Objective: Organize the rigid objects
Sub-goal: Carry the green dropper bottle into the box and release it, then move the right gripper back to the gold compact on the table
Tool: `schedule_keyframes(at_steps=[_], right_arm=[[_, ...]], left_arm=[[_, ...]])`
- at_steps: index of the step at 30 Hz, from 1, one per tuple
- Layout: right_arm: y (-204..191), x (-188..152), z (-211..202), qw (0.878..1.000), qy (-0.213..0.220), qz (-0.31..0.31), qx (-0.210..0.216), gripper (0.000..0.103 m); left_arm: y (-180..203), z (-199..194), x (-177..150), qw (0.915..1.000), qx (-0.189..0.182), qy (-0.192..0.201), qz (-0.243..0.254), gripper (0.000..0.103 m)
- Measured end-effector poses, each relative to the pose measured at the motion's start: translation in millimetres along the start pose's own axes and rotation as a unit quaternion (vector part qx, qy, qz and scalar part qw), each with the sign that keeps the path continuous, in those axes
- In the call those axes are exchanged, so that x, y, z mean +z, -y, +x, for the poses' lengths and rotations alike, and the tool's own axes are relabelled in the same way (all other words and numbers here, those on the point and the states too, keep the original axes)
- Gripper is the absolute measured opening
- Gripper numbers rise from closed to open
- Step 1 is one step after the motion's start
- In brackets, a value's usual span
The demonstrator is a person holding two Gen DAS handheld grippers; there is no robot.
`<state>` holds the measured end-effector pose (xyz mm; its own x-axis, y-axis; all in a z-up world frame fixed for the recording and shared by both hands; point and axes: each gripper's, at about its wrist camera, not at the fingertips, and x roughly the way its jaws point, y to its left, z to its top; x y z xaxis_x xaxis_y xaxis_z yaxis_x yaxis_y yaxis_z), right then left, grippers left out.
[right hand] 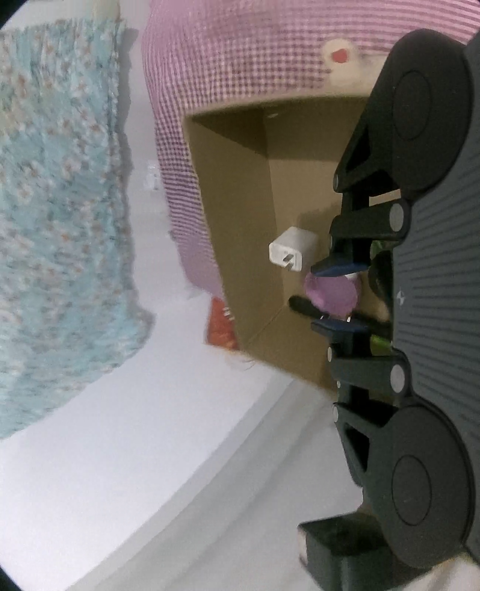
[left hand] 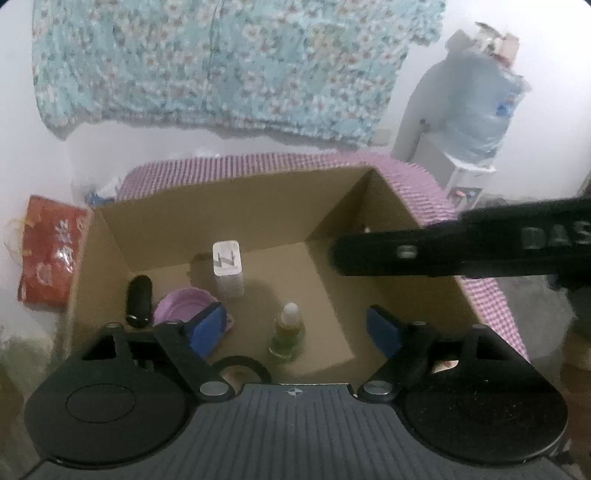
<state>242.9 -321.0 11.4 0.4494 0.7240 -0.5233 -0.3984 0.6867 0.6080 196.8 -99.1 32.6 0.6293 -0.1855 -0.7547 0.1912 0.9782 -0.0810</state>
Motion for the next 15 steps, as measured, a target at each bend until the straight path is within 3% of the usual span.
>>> schedule_keyframes(at_steps=[4,6,8,15], right_arm=[[-3.5,-31.7,-52.9,0.998,0.054,0.038,0.002,0.028],[-3.6,-51.6,-73.7,0.995,0.073,0.061,0.0,0.038],[-4.9,-75.2,-90.5,0.993,0.087,0.085,0.0,0.04],[-5.2,-135.4,-95.7,0.986,0.067,0.154,-0.011,0.04]], left_arm=[[12.0,-35.1,-9.2,0.9995,-0.009,0.025,0.015,0.093],[18.0,-52.4,-17.2,0.9986,-0.018,0.037,0.033,0.097],[21.7,-68.5,-28.3,0.9979,-0.02,0.043,0.045,0.098],[16.9,-96.9,-75.3,0.9981,-0.022,0.03,0.049,0.099]])
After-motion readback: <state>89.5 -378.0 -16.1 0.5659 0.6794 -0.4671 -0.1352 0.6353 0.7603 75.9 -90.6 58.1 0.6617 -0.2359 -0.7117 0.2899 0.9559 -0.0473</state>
